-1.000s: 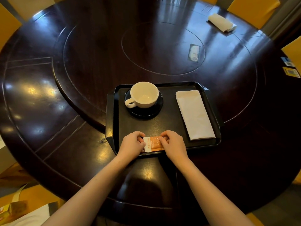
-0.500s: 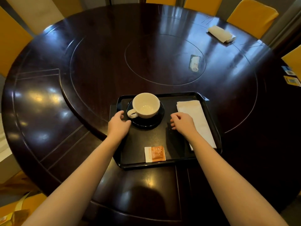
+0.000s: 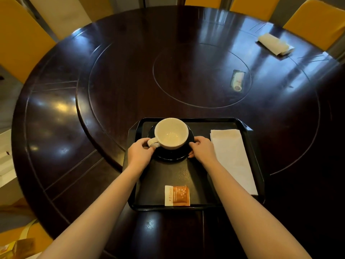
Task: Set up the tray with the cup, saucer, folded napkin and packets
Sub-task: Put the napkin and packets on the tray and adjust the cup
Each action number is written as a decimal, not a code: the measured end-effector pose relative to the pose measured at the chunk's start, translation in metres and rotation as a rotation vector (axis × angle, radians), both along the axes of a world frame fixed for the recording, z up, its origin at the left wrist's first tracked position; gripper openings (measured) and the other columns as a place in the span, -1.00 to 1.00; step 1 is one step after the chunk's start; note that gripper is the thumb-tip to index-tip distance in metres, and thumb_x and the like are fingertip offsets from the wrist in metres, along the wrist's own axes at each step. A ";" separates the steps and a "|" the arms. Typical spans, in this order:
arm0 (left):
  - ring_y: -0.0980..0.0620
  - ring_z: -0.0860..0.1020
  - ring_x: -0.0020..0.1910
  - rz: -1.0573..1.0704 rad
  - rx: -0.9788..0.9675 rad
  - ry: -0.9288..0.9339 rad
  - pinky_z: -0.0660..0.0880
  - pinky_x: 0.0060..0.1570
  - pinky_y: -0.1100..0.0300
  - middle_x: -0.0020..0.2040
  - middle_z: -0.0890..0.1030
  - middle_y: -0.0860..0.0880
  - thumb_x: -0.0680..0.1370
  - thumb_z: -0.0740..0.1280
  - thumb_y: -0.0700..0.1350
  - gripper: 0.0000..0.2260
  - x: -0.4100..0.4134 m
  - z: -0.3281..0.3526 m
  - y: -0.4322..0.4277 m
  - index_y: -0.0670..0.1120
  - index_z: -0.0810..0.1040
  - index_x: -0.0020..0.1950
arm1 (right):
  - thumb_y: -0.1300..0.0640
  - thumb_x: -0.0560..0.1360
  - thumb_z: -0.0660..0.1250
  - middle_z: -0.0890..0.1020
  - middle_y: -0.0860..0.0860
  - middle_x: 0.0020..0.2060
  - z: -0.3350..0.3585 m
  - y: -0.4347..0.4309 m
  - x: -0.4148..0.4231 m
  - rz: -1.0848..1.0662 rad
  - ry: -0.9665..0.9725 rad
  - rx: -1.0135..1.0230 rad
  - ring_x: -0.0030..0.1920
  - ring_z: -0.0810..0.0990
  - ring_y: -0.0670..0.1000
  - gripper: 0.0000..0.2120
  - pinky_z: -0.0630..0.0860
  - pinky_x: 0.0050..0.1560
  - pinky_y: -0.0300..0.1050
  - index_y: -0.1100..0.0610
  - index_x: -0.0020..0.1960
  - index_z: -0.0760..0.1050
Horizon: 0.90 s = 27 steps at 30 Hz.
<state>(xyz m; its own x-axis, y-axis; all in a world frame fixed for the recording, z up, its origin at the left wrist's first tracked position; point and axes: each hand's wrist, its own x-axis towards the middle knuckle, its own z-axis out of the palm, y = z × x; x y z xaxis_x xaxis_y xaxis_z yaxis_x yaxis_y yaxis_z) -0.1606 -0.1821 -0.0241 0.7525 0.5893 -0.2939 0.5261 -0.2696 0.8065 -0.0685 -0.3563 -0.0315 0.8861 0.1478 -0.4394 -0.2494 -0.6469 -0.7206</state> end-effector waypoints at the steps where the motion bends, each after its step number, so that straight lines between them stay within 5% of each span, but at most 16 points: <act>1: -0.01 0.59 0.00 0.003 0.004 -0.002 0.55 0.07 0.01 0.08 0.64 -0.06 0.47 0.40 -0.12 -0.68 0.000 -0.001 -0.001 -0.07 0.54 0.22 | 0.16 0.57 0.22 0.65 0.10 -0.03 0.000 -0.001 0.000 0.001 -0.006 -0.004 -0.38 0.59 -0.08 -0.66 0.51 -0.33 -0.31 0.15 0.33 0.39; 9: 0.04 0.58 -0.07 -0.025 0.025 0.005 0.51 -0.13 0.21 -0.02 0.63 -0.01 0.47 0.39 -0.06 -0.74 -0.006 -0.002 -0.004 -0.06 0.57 0.14 | 0.15 0.56 0.23 0.64 0.09 -0.08 -0.001 -0.006 -0.009 0.014 0.025 -0.001 -0.32 0.61 -0.06 -0.65 0.55 -0.27 -0.27 0.16 0.33 0.38; 13: 0.14 0.51 -0.17 -0.155 0.250 -0.016 0.34 -0.29 0.32 -0.09 0.59 0.08 0.46 0.39 -0.08 -0.81 -0.006 0.006 0.005 0.00 0.60 0.06 | 0.15 0.49 0.34 0.55 0.10 0.18 0.006 -0.013 -0.001 0.090 -0.276 -0.155 0.11 0.56 0.03 -0.55 0.52 0.15 -0.08 0.11 0.36 0.36; 16: 0.17 0.46 -0.22 -0.223 0.315 -0.061 0.31 -0.29 0.34 -0.14 0.57 0.09 0.46 0.37 -0.17 -0.85 -0.001 0.012 0.008 -0.02 0.64 0.00 | 0.20 0.44 0.38 0.45 0.04 0.34 0.018 -0.011 0.008 0.337 -0.240 0.005 0.31 0.41 0.04 -0.36 0.44 0.29 0.05 0.01 0.45 0.23; 20: 0.14 0.48 -0.16 -0.263 0.319 -0.060 0.28 -0.26 0.42 -0.11 0.64 0.05 0.48 0.33 -0.23 -0.80 0.005 0.015 0.013 -0.02 0.65 0.02 | 0.24 0.41 0.42 0.41 0.03 0.34 0.021 -0.010 0.005 0.381 -0.063 0.281 0.19 0.47 -0.03 -0.31 0.52 0.06 -0.20 -0.05 0.43 0.20; 27: 0.09 0.51 -0.07 -0.357 0.326 -0.011 0.36 -0.06 0.23 0.00 0.68 -0.01 0.46 0.38 -0.20 -0.80 0.019 0.019 0.026 -0.04 0.65 0.07 | 0.15 0.37 0.48 0.39 0.01 0.33 0.012 -0.009 -0.009 0.255 -0.096 0.324 0.16 0.49 -0.02 -0.28 0.49 0.04 -0.26 -0.03 0.43 0.22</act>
<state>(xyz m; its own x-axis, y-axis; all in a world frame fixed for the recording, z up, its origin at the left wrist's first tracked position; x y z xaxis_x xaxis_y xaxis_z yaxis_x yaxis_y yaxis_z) -0.1418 -0.1557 -0.0054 0.9264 0.3541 -0.1279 0.3470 -0.6711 0.6551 -0.0777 -0.3657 -0.0196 0.8380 0.4843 -0.2514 -0.0327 -0.4153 -0.9091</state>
